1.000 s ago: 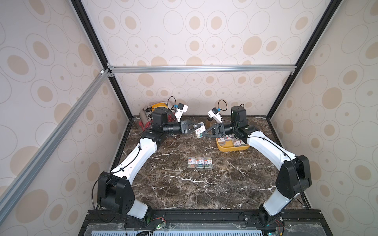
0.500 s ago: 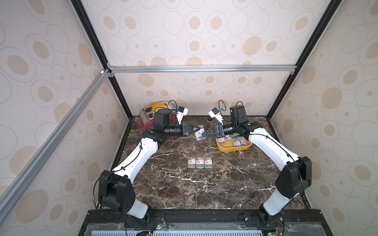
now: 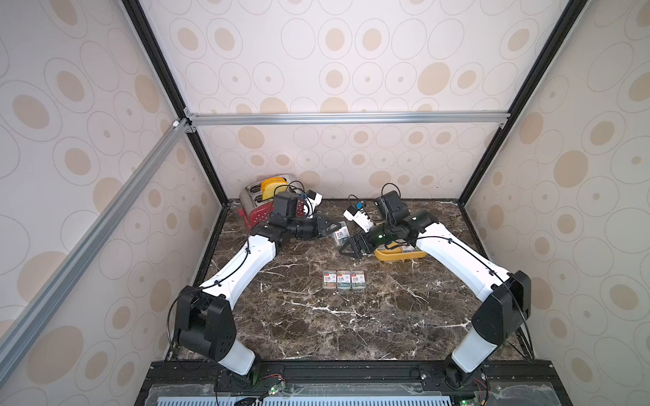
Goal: Take the paper clips out of the storage box
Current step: Place the boxed paper clips at the center of the board.
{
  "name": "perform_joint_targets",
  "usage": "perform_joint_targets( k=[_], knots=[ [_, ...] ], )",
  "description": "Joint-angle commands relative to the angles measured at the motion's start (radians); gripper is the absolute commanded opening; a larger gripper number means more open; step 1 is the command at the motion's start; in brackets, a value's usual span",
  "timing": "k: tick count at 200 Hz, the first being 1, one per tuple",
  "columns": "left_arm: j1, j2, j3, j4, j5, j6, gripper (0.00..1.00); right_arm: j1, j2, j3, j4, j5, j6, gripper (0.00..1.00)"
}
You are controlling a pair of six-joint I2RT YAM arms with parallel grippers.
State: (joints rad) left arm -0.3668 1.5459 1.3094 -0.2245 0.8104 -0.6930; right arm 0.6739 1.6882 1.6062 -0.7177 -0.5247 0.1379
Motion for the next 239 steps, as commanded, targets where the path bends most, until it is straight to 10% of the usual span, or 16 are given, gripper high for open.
perform_joint_targets(
  k=[1,88,141,184,239],
  knots=[
    [-0.018,0.015,0.002,-0.004,-0.025,-0.016,0.16,0.01,0.007,-0.004,0.016,0.106,-0.032,0.91],
    [-0.062,0.049,0.013,0.004,-0.042,-0.031,0.16,0.03,0.052,0.009,0.058,0.151,-0.033,0.71],
    [-0.071,0.054,-0.006,0.01,-0.04,-0.025,0.19,0.031,0.053,0.008,0.052,0.189,-0.031,0.36],
    [-0.07,0.036,-0.002,-0.07,-0.116,0.035,0.69,0.03,0.029,-0.05,0.025,0.245,0.016,0.26],
    [-0.025,-0.012,0.004,-0.199,-0.256,0.115,0.89,0.01,-0.014,-0.224,-0.031,0.319,0.117,0.17]
  ],
)
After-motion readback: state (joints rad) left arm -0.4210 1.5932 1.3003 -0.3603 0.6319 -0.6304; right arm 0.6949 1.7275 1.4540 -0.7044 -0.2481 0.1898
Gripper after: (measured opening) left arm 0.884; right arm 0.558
